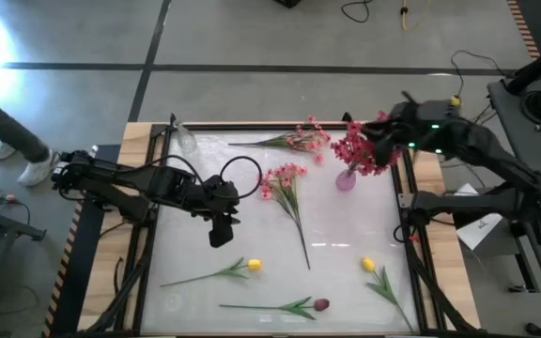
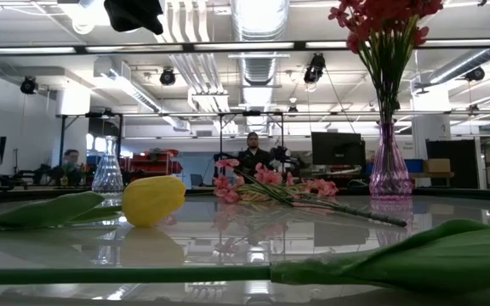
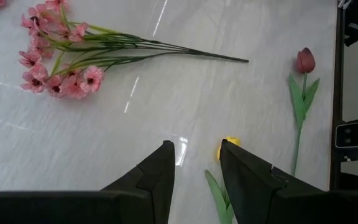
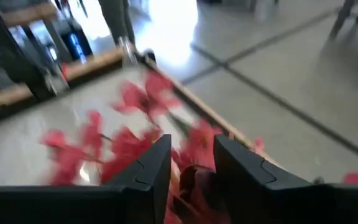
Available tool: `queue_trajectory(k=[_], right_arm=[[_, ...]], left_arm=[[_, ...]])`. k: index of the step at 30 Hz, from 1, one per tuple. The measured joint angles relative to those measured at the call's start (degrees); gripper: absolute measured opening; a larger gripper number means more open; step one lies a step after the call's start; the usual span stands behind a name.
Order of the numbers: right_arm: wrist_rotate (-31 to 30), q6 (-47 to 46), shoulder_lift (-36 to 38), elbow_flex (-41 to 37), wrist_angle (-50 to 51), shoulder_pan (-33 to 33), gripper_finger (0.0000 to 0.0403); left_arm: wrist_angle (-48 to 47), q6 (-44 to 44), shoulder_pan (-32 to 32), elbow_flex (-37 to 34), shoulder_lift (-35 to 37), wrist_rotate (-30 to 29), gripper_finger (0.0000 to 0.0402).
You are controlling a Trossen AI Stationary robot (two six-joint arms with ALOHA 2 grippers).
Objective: Sort flowers into vase by color
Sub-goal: Put the right red tulip into the pink vase, then put the red tulip into the pink vase
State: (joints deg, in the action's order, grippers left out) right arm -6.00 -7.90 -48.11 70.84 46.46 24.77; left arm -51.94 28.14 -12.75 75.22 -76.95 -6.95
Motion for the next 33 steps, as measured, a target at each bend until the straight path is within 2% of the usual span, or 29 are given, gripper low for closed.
queue_trajectory(k=[6,13,17,24,29,33], right_arm=[[0.0,-1.5,-0.1,-2.3,-0.5,0.0,0.0087],[0.0,-1.4,1.4,0.8,-2.8,0.0,0.0087],[0.0,-1.5,1.7,2.1,-3.0,0.0,0.0115],[0.0,-0.5,1.5,3.0,-3.4,0.0,0.0191],[0.0,2.2,2.4,5.3,-4.6,0.0,0.0221],[2.2,3.6,3.5,6.9,-8.1,-0.7,0.0226]], left_arm=[[0.0,0.0,0.0,0.0,0.0,0.0,0.0116],[0.0,0.0,0.0,0.0,0.0,0.0,0.0116],[0.4,0.9,0.0,-0.2,-0.1,-2.1,0.0116],[2.1,1.1,-1.8,-3.1,-1.7,-2.2,0.0117],[8.4,2.7,-4.9,-8.3,-3.1,-1.4,0.0117],[19.4,3.8,-6.4,-11.6,-5.2,-1.2,0.0117]])
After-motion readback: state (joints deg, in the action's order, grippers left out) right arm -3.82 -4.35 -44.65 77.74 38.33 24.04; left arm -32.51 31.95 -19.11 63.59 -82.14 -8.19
